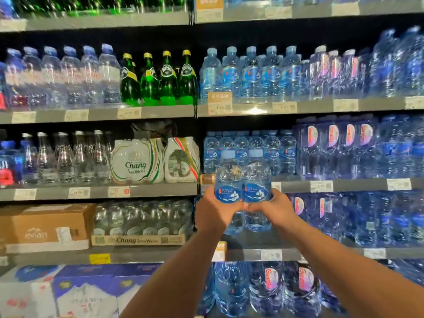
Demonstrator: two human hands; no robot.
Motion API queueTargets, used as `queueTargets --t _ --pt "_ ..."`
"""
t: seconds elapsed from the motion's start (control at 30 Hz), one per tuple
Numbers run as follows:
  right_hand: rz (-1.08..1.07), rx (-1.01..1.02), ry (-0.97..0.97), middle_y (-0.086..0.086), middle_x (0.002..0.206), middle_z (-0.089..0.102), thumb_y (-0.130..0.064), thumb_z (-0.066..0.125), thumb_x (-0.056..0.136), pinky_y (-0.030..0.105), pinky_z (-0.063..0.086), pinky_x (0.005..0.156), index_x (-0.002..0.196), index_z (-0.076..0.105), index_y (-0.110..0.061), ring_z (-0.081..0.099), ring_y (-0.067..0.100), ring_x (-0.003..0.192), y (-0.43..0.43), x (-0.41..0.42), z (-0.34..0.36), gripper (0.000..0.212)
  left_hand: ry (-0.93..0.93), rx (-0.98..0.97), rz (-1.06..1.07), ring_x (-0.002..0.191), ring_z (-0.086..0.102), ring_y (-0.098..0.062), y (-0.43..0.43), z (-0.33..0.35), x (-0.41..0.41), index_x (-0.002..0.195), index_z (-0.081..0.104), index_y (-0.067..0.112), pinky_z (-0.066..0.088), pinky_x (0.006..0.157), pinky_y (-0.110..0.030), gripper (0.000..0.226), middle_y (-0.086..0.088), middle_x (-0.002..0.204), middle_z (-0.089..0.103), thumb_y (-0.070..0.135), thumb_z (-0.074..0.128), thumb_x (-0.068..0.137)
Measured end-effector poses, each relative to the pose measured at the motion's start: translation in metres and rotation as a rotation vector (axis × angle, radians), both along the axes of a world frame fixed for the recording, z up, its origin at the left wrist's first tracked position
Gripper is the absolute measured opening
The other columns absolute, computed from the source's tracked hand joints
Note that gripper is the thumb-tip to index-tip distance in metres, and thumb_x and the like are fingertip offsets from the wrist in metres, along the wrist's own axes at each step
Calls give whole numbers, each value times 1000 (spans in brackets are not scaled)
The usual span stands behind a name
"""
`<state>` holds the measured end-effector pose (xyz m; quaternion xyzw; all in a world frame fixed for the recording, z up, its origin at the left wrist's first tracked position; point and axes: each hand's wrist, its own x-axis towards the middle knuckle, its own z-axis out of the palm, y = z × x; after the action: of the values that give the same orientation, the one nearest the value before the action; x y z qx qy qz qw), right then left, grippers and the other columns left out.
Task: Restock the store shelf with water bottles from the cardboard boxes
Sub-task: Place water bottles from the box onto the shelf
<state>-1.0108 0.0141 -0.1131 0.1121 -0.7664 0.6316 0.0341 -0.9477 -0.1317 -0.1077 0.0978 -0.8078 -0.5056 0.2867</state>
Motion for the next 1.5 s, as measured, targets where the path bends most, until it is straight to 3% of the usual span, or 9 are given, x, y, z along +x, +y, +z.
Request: queueTargets --t 0.23,0.37,0.57,0.73,0.97,1.07,1.2,1.37,1.5 --pt "27 0 35 11 136 48 -20 84 57 40 46 87 146 26 -9 52 28 112 6 -96 35 107 64 -81 96 85 63 -16 12 32 -89 104 62 13 51 78 -30 59 2 96 68 44 85 60" --pt "68 56 43 13 126 54 -24 83 57 32 44 62 147 25 -10 55 26 100 4 -141 52 108 -29 -204 215 90 53 -14 11 46 -131 114 57 12 39 76 -22 71 5 100 57 61 75 65" --pt "101 124 64 13 144 42 -22 83 62 46 42 99 147 26 -8 45 33 126 -18 -187 61 103 -143 -150 229 98 62 -19 -7 54 -176 111 60 17 52 88 -34 57 -1 105 65 54 75 70" --pt "105 83 42 13 149 36 -23 82 65 47 39 104 149 20 -9 40 33 131 -41 -216 63 105 -107 -59 197 90 63 -21 -28 63 -203 112 55 12 50 71 -31 64 -4 99 66 48 80 65" --pt "79 -3 12 12 150 34 -24 83 66 41 38 97 149 19 -10 38 33 133 -68 -250 60 106 -63 -161 215 96 63 -21 -48 63 -244 108 57 11 51 86 -33 49 -5 102 65 36 79 72" --pt "61 -27 -12 10 145 41 -24 85 64 40 41 95 146 26 -10 44 32 127 -79 -257 51 103 -18 -172 254 92 64 -21 -54 56 -254 107 56 9 51 76 -29 49 -5 98 66 32 80 71" --pt "67 -26 -33 6 112 64 -14 83 62 31 50 69 123 51 -11 62 22 92 -89 -263 41 69 -14 -35 216 79 63 -20 -63 47 -263 104 56 9 49 64 -28 49 -4 88 65 23 82 66" --pt "134 -21 -33 3 97 62 -12 84 63 32 49 67 113 45 -15 61 18 86 -99 -268 33 63 -30 15 219 90 68 -27 -73 34 -269 106 63 7 56 77 -42 47 -9 98 69 23 81 66" --pt "162 -6 -3 3 92 65 -10 80 64 45 56 75 100 47 -19 64 18 84 -104 -271 29 50 -64 -35 269 102 63 -23 -78 31 -271 118 55 13 51 82 -31 55 -4 111 65 26 79 70"
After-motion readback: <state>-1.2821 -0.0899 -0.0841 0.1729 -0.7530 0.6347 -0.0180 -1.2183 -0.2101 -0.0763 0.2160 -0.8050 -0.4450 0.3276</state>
